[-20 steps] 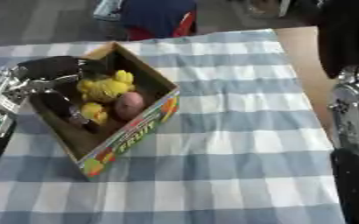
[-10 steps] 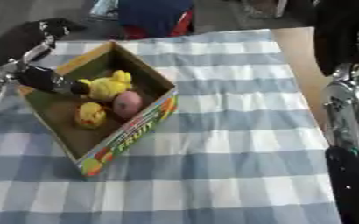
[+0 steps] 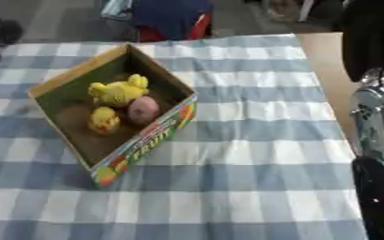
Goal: Pick up objects on the table and place them in the box.
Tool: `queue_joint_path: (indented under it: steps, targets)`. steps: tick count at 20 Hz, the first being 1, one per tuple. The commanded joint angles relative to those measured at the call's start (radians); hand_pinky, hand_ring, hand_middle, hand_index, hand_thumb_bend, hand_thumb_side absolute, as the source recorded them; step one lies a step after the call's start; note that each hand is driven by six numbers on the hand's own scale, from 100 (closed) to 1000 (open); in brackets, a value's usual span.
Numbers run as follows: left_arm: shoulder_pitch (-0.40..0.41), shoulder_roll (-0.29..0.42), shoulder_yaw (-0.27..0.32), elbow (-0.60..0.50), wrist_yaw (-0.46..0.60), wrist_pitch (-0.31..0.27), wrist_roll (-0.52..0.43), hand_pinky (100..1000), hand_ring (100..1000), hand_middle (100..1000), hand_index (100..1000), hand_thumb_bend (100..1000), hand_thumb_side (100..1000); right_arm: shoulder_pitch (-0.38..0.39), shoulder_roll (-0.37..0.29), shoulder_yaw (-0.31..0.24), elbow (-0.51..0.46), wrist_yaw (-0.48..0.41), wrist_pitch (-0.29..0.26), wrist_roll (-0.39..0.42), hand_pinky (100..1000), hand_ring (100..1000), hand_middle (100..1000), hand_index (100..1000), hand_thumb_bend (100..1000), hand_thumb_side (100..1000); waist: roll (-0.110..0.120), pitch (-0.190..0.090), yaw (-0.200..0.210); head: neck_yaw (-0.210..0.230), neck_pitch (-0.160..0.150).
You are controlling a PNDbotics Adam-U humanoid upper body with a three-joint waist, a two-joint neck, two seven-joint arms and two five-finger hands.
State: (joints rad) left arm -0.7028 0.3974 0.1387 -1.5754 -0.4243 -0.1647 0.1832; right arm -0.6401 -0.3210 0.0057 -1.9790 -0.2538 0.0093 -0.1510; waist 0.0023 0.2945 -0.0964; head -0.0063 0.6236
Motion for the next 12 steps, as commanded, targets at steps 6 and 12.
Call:
queue_joint_path:
  steps: [6,12]
  targets:
    - [0.142,0.055,0.115,-0.268,0.326,0.062,0.134,391,692,632,781,502,917,0.019,-0.039,-0.020,-0.021,0.011,-0.009,-0.007,681,720,647,858,100,979,-0.010,-0.031,0.017,-0.021,0.017]
    - [0.307,0.029,0.184,-0.418,0.385,0.019,0.186,375,675,637,776,418,842,0.057,-0.048,-0.032,-0.021,0.016,-0.018,-0.007,685,729,641,854,100,967,-0.010,-0.041,0.026,-0.038,0.035]
